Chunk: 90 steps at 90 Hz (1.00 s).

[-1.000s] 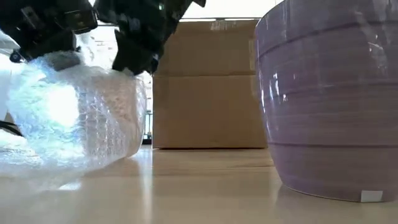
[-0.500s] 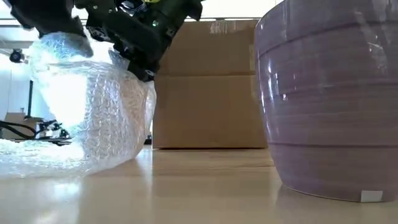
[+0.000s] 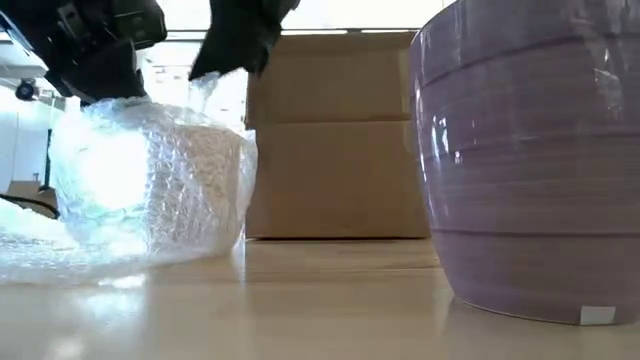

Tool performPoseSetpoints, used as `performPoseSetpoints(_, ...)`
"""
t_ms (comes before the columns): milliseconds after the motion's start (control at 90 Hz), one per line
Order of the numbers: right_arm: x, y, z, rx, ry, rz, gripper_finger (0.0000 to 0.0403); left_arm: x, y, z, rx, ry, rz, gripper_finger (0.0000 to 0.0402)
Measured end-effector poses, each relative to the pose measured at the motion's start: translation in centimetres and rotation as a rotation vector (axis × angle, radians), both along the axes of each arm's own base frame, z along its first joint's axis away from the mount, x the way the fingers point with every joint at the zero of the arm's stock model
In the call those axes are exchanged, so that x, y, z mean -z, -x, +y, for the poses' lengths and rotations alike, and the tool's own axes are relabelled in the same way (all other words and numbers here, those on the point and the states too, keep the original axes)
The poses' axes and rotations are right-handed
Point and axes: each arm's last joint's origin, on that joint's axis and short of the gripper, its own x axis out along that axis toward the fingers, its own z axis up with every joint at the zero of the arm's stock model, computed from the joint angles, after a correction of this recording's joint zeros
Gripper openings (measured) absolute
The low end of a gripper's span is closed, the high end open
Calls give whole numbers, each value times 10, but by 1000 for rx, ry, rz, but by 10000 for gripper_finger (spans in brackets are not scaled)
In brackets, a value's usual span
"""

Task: Wrap mug
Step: Wrap the yellow mug with bubble wrap

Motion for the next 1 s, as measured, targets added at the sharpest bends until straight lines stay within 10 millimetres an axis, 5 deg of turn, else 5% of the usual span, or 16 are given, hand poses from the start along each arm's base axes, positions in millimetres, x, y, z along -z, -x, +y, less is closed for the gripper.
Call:
performPoseSetpoints(144,13,-6,13,-23,-3,-14,0,-1,0,0,-3,-1,-5,20)
performPoseSetpoints(267,47,-11,12,-26,6,75,0,-3,0,1,-9,-8,5,20)
performPoseSetpoints(400,66,-16,8,12,4,114,0,-21,2,-1,35,9,4,20)
performPoseSetpoints(700,72,-18,-2,34,14,125,0,-66,24,-8,104,74,89,20)
performPoseSetpoints(1000,90,-26,-7,45,8,101,0,-28,46,2,-30,128,355,20)
